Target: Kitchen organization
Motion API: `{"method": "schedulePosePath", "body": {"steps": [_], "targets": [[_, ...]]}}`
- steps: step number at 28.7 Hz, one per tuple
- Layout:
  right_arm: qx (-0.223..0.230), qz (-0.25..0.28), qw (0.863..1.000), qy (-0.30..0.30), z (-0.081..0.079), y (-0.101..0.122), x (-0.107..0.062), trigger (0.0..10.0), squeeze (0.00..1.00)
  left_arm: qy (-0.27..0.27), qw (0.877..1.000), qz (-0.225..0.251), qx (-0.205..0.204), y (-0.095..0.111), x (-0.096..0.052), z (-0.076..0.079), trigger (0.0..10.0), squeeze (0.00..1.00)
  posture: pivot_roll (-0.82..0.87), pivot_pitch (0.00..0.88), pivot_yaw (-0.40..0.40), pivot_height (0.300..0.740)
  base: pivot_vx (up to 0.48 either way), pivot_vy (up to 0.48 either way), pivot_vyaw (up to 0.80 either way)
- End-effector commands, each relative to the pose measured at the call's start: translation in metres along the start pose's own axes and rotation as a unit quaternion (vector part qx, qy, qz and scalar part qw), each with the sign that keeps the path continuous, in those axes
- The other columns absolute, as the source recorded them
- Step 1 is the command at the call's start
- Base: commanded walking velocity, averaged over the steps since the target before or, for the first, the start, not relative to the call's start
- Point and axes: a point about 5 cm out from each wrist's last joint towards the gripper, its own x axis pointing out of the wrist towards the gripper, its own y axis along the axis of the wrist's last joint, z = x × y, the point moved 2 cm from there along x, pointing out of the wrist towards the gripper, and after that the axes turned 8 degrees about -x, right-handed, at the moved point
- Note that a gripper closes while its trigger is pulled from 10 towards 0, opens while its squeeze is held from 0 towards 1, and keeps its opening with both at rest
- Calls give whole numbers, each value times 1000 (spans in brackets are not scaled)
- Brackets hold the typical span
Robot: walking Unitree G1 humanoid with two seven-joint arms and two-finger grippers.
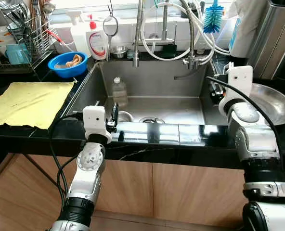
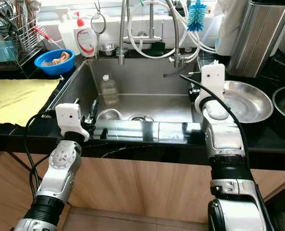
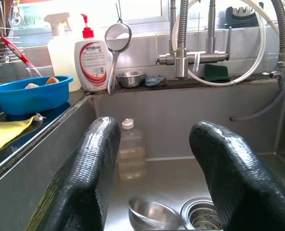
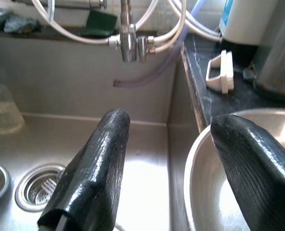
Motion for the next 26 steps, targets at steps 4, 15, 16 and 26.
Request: {"method": "schedulePosePath", "body": {"steps": [4, 15, 16, 26], "targets": [[14, -19, 1000, -6, -2, 1, 2, 10000, 0, -3, 1000, -5, 4, 0, 0, -2, 10000, 0, -125, 0, 60, 740, 0, 0, 0], [27, -55, 998, -18, 4, -10, 6, 10000, 0, -6, 1000, -5, 3, -1, -1, 0, 10000, 0, -126, 0, 60, 740, 0, 0, 0], [29, -58, 998, -16, 3, -10, 7, 10000, 0, -6, 1000, -6, 3, -1, -1, 0, 10000, 0, -126, 0, 60, 740, 0, 0, 0], [36, -47, 998, -14, 2, -3, 9, 10000, 0, -4, 1000, -4, 5, 0, 0, -2, 10000, 0, -122, 0, 56, 740, 0, 0, 0]]}}
